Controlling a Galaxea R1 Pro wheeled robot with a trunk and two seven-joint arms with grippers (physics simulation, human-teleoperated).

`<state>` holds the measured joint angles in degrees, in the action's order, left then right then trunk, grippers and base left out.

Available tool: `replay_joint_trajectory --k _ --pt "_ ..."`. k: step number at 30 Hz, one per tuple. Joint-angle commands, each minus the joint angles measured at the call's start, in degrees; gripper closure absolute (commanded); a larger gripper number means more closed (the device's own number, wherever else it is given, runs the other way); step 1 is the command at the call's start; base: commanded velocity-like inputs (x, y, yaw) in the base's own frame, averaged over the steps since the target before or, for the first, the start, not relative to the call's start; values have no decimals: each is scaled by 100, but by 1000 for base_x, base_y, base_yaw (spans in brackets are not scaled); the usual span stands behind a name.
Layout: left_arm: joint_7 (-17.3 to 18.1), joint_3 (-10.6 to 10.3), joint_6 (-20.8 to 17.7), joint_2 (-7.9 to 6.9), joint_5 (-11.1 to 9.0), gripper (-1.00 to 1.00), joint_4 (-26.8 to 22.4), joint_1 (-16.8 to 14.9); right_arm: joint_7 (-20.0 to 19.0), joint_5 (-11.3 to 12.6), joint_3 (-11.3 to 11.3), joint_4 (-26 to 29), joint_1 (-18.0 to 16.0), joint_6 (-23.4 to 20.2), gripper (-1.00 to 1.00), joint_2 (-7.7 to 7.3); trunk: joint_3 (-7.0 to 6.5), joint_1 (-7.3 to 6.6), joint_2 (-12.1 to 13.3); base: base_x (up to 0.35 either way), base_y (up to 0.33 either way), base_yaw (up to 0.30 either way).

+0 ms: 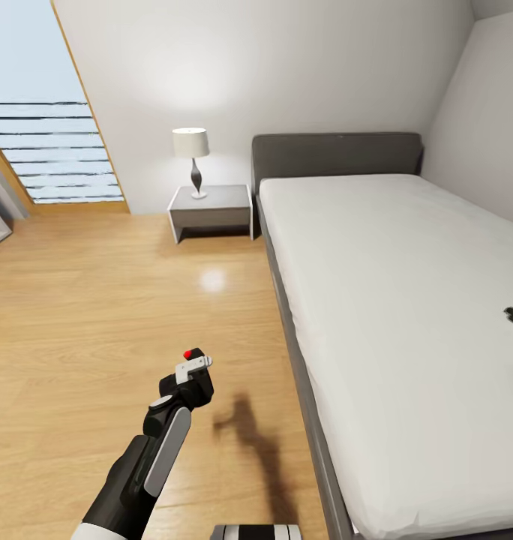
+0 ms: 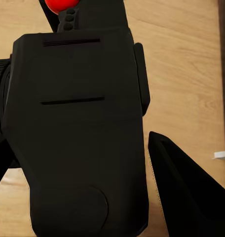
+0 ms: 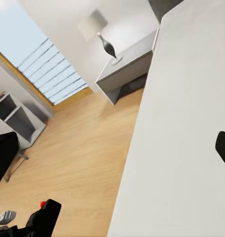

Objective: Attach the digital camera to the camera tripod in the bedroom.

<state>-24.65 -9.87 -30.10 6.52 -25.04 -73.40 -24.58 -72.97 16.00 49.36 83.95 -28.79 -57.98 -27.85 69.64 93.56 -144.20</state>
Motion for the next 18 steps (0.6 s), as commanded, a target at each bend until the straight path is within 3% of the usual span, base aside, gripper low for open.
replay_joint_trajectory --k 1,6,18 --pt "-49 -8 -14 -1 -63 100 -7 -3 -15 2 47 -1 -4 -29 -100 -1 -18 -3 0 0 0 0" --pt "-49 -12 -14 -1 -197 100 -7 -3 -15 -21 187 3 -4 -29 -100 -2 -129 -16 6 0 0 0" --pt "-49 -28 -18 6 -271 100 -7 -3 -196 -33 183 10 -4 -29 -100 2 -395 -47 23 0 0 0"
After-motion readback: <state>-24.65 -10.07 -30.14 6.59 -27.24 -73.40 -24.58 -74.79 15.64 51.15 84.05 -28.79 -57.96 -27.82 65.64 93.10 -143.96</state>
